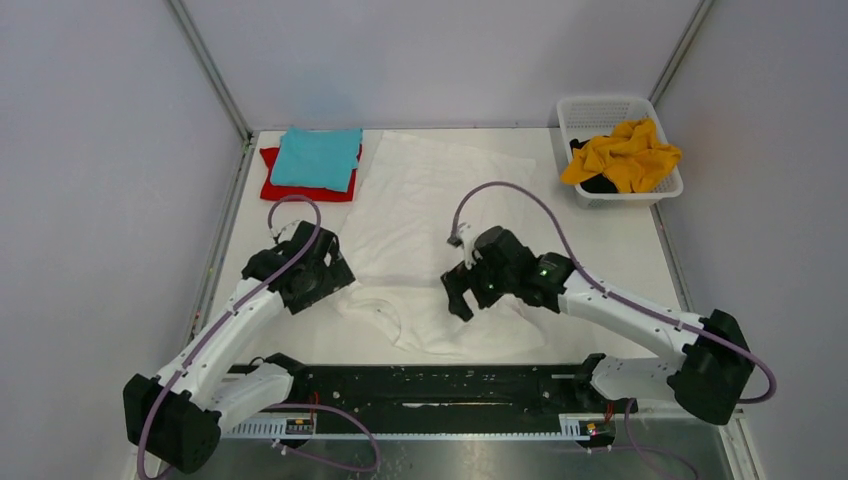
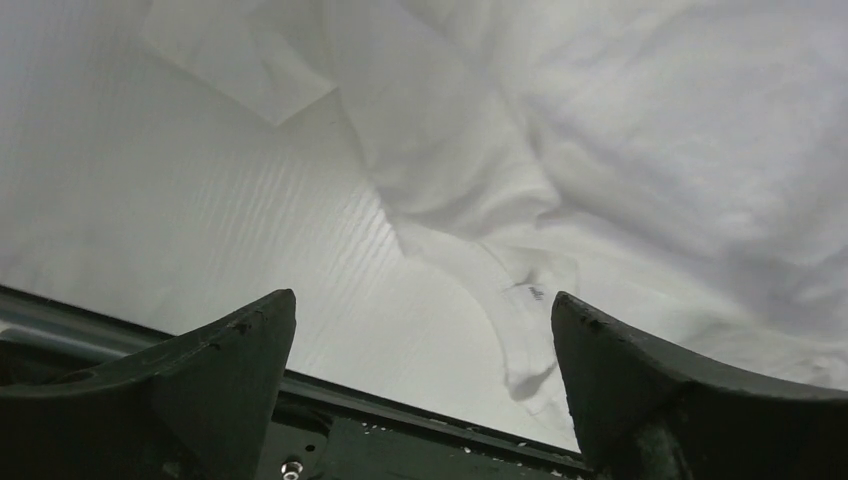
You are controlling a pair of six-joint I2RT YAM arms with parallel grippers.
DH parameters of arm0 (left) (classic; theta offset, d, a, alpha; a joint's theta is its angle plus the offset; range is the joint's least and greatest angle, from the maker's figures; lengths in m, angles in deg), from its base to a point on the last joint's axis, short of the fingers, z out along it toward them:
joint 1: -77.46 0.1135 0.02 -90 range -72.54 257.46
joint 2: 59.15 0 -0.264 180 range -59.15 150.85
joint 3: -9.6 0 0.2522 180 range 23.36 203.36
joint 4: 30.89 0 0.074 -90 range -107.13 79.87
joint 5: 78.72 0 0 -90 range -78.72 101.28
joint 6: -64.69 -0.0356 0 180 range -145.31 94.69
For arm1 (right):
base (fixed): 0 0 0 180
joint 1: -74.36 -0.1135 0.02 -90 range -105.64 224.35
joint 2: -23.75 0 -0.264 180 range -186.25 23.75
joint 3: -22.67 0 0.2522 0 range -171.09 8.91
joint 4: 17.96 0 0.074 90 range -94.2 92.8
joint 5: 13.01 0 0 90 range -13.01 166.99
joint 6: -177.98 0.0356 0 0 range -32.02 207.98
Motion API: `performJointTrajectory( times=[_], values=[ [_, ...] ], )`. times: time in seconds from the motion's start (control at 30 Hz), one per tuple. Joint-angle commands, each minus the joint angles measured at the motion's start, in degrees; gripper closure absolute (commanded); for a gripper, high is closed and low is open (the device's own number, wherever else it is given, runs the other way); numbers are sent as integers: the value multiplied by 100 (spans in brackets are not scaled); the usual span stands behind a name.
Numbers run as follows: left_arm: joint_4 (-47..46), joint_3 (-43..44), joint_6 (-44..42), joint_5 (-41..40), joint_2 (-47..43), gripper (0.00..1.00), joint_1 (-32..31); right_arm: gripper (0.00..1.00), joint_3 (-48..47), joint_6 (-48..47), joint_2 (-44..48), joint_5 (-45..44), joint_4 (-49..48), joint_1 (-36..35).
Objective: Fold and stack the t-shirts
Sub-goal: Flatten out the tshirt
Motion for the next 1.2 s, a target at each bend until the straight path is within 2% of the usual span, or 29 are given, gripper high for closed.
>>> performJointTrajectory(
  times=[0.0,0.07,0.2,0.3,0.4,0.47,0.67,0.8,0.9,1.0,1.1,1.17],
  values=[
    [-788,391,-206,448,185,1,-16,1,-247,967,154,-1180,-930,966],
    [-1405,427,-298,868,530,1,-33,1,-375,1250,-268,-487,-1300,1668],
    [-2433,519,-352,1466,1398,1,-94,1,-1516,1039,-1619,-421,-1047,2177],
    [-2688,601,-298,1456,2027,1,-97,0,-2345,1240,-2702,-444,-871,2396],
    [-2748,582,-334,1280,2457,1,-85,0,-2905,1393,-3533,137,-610,2554],
    [-2755,434,-374,1255,2684,1,-52,0,-2956,1360,-3856,439,-500,2569],
    [-3083,-87,-305,1439,3246,1,303,0,-1542,1596,-3591,1258,-1283,2556],
    [-3238,213,-308,1453,3784,1,342,1,-80,2004,-2905,1644,-1942,2479],
    [-3385,854,-338,1723,4336,1,315,0,700,2196,-2343,1564,-2026,2119],
    [-3384,1827,-445,1954,5028,1,97,0,1077,2299,-2059,1567,-1878,1252],
    [-3198,3226,-614,2014,5815,1,-303,0,1086,2596,-1961,1742,-2012,104],
    [-3178,4086,-702,2314,6387,1,-500,0,828,2641,-1927,1882,-2148,-341]
  ],
)
